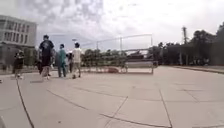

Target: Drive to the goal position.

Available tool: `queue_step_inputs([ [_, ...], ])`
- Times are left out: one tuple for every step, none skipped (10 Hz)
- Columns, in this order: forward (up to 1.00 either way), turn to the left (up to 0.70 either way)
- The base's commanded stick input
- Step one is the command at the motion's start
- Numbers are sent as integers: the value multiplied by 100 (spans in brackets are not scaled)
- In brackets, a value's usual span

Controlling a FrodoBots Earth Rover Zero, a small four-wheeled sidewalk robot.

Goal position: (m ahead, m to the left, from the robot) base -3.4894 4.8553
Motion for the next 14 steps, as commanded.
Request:
queue_step_inputs([
  [-70,-35],
  [-69,-35],
  [-70,-35],
  [-69,-35],
  [-69,-35],
  [-69,-35],
  [-70,-35],
  [-60,-34],
  [-31,-24],
  [-1,-4],
  [4,0],
  [12,1],
  [35,13],
  [70,35],
])
